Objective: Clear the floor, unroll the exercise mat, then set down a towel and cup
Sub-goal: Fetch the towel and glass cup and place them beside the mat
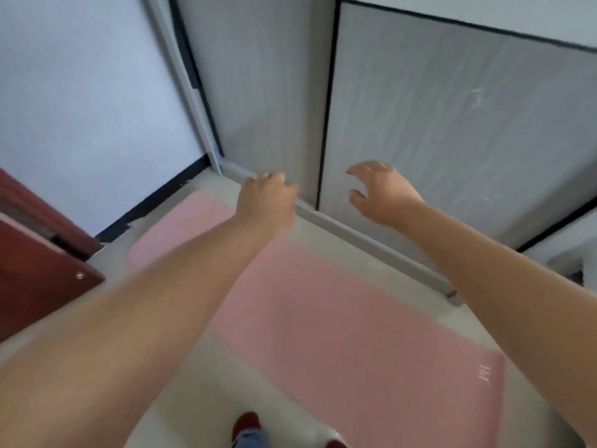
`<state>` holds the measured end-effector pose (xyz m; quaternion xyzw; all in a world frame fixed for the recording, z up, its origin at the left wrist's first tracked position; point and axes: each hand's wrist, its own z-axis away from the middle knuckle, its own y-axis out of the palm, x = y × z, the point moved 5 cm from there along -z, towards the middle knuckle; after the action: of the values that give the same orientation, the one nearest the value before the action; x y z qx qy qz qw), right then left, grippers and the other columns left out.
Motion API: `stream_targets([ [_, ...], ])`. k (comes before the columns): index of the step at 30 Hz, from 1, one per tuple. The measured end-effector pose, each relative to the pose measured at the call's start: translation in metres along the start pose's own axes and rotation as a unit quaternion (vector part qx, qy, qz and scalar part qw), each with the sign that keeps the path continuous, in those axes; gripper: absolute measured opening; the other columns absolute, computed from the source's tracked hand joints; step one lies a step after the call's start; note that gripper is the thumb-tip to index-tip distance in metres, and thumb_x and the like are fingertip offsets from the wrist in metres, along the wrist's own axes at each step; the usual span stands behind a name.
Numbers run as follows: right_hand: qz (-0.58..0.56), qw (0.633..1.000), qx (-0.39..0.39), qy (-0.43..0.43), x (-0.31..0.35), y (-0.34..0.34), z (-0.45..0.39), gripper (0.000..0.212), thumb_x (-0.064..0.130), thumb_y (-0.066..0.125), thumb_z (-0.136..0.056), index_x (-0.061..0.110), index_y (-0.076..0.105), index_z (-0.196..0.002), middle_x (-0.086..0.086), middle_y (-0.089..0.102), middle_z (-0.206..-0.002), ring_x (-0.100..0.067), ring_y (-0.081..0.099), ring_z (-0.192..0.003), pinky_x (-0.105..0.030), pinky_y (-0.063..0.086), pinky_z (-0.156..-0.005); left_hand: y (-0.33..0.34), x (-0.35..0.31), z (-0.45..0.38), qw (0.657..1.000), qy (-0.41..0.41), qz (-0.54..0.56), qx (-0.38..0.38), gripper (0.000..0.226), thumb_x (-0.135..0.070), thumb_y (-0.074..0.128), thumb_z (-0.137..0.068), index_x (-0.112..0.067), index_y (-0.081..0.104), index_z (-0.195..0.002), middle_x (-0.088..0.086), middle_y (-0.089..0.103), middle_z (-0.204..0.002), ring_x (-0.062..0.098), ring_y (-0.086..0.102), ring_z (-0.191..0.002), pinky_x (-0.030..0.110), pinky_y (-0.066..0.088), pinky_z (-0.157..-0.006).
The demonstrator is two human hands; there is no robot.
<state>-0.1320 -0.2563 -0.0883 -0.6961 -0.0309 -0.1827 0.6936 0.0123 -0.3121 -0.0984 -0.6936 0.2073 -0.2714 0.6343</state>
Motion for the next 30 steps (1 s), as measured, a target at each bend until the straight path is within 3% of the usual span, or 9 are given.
stream_targets([
  [6,-0.013,0.970,0.045,-0.238,0.185,0.010,-0.003,0.043,0.018,0.047,-0.090,0.007,0.045,-0.131,-0.016,0.049,-0.136,-0.030,0.043,-0.126,-0.037,0.036,-0.105,-0.037,0.144,0.143,0.974,-0.223,-0.035,0.027,0.038,-0.017,0.042,-0.091,-0.015,0.049,-0.127,0.012,0.052,-0.120,0.031,0.049,-0.109,0.036,0.039,-0.078],
  [9,-0.018,0.929,0.065,-0.363,0.291,0.038,0.024,0.038,0.014,0.049,-0.088,0.002,0.051,-0.124,-0.020,0.056,-0.125,-0.033,0.049,-0.117,-0.038,0.040,-0.098,-0.045,0.214,0.247,0.937,-0.345,-0.041,0.041,0.036,-0.020,0.043,-0.091,-0.014,0.051,-0.125,0.013,0.053,-0.121,0.032,0.050,-0.110,0.039,0.044,-0.084],
  [12,-0.001,0.906,0.113,-0.408,0.359,0.069,0.042,0.039,0.015,0.048,-0.088,0.004,0.050,-0.126,-0.019,0.055,-0.126,-0.034,0.047,-0.119,-0.044,0.042,-0.099,-0.041,0.254,0.326,0.904,-0.423,-0.024,0.060,0.034,-0.022,0.046,-0.090,-0.012,0.054,-0.121,0.015,0.054,-0.120,0.034,0.051,-0.111,0.041,0.045,-0.086],
  [13,0.004,0.875,0.133,-0.465,0.427,0.092,0.063,0.040,0.015,0.047,-0.089,0.005,0.049,-0.127,-0.018,0.054,-0.128,-0.034,0.046,-0.121,-0.044,0.041,-0.101,-0.043,0.285,0.394,0.870,-0.488,-0.026,0.070,0.034,-0.022,0.046,-0.090,-0.012,0.053,-0.122,0.015,0.054,-0.120,0.034,0.050,-0.112,0.041,0.045,-0.087],
  [22,-0.009,0.791,0.226,-0.569,0.622,0.171,0.158,0.043,0.018,0.047,-0.092,0.006,0.045,-0.133,-0.014,0.047,-0.140,-0.028,0.043,-0.129,-0.038,0.036,-0.108,-0.009,0.359,0.603,0.747,-0.656,0.069,0.086,0.038,-0.021,0.045,-0.092,-0.009,0.050,-0.128,0.016,0.051,-0.130,0.033,0.049,-0.120,0.043,0.045,-0.098],
  [30,0.029,0.723,0.302,-0.621,0.721,0.255,0.187,0.042,0.016,0.046,-0.092,0.006,0.045,-0.133,-0.012,0.047,-0.141,-0.023,0.041,-0.131,-0.022,0.023,-0.106,0.052,0.399,0.684,0.631,-0.762,0.129,0.075,0.030,-0.020,0.045,-0.091,-0.012,0.054,-0.119,0.014,0.057,-0.122,0.030,0.056,-0.111,0.037,0.049,-0.087],
])
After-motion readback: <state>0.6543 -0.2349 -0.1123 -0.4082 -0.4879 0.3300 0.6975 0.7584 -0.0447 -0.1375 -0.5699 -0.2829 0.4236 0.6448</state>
